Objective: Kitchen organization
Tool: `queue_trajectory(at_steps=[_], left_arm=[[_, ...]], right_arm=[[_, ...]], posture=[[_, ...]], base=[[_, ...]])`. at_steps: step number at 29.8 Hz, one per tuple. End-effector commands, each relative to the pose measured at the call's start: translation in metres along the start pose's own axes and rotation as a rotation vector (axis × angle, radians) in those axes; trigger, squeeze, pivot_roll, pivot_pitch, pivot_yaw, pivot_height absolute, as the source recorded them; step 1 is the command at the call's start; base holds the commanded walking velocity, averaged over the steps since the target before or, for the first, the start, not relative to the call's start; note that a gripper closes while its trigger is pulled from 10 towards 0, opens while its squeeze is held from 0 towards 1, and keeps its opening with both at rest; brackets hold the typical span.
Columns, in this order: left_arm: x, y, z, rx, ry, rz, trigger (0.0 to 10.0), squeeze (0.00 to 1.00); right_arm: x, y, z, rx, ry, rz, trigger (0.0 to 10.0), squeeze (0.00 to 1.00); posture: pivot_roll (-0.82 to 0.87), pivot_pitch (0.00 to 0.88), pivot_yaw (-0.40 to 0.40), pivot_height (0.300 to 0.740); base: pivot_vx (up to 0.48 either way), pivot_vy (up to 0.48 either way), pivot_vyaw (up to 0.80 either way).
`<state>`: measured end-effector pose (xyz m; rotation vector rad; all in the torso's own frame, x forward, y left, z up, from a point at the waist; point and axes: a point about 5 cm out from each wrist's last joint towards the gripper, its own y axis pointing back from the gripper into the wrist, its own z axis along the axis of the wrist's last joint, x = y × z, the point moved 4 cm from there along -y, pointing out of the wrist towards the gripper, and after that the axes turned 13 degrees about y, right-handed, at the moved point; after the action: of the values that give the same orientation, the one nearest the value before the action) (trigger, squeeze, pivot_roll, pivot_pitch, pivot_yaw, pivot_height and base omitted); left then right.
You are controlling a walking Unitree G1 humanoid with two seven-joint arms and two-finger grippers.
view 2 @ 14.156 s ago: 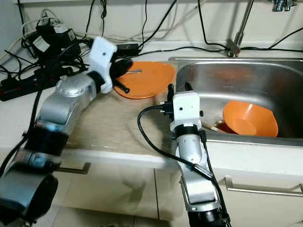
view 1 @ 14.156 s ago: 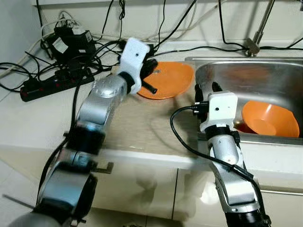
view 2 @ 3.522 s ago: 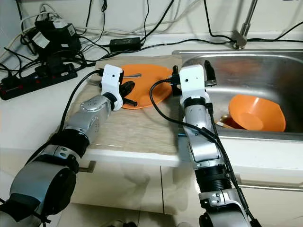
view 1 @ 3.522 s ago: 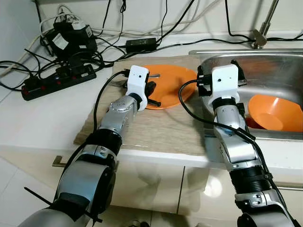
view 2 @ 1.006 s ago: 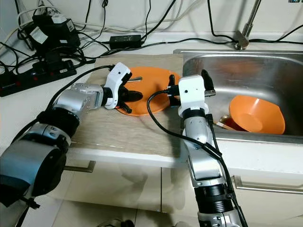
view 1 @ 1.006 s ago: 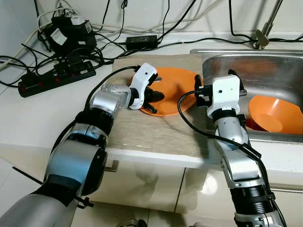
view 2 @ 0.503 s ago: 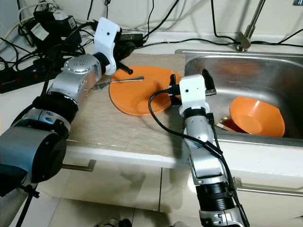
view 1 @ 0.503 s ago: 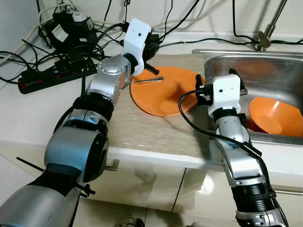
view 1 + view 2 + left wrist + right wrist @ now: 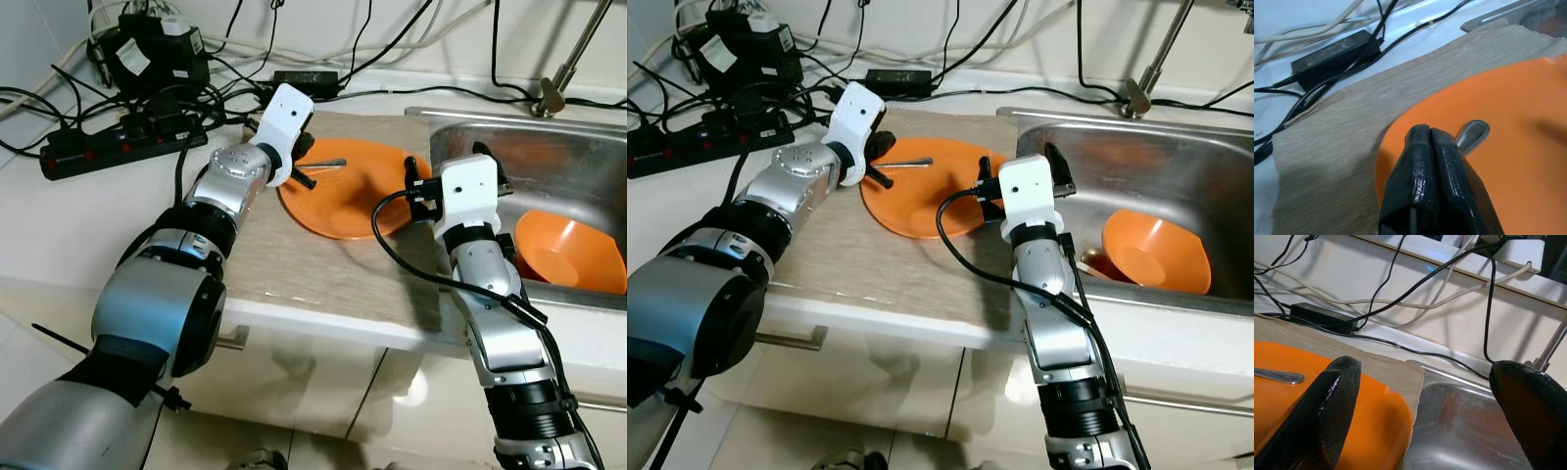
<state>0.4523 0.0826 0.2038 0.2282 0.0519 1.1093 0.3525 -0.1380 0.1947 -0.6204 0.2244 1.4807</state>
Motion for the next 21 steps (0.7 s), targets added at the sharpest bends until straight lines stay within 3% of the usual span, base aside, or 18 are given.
queue_trajectory(at_steps=[1,7,13,17,21], left_arm=[[0.003,0.0,0.005,-0.012,-0.028,0.024,10.0,0.0],[0.002,-0.001,-0.012,0.062,-0.058,0.051,10.0,0.0],[-0.003,-0.001,-0.031,0.152,-0.015,0.041,10.0,0.0],[-0.014,-0.001,-0.047,0.237,0.055,-0.01,10.0,0.0],[-0.016,-0.001,-0.05,0.249,0.059,-0.018,10.0,0.0]], right_arm=[[0.0,0.002,0.001,-0.001,-0.001,0.002,10.0,0.0],[0.0,0.006,-0.003,0.014,-0.004,0.0,10.0,0.0],[-0.002,0.008,-0.006,0.025,-0.002,0.0,10.0,0.0],[-0.002,0.008,-0.007,0.028,0.0,0.005,10.0,0.0],[-0.002,0.008,-0.006,0.028,0.0,0.006,10.0,0.0]], posture=[[-0.17,0.0,0.019,0.74],[-0.18,0.0,0.026,0.74],[-0.19,0.0,0.02,0.74],[-0.19,0.0,0.016,0.74],[-0.19,0.0,0.016,0.74]], base=[[0.0,0.0,0.0],[0.0,0.0,0.0],[0.0,0.0,0.0],[0.0,0.0,0.0],[0.0,0.0,0.0]])
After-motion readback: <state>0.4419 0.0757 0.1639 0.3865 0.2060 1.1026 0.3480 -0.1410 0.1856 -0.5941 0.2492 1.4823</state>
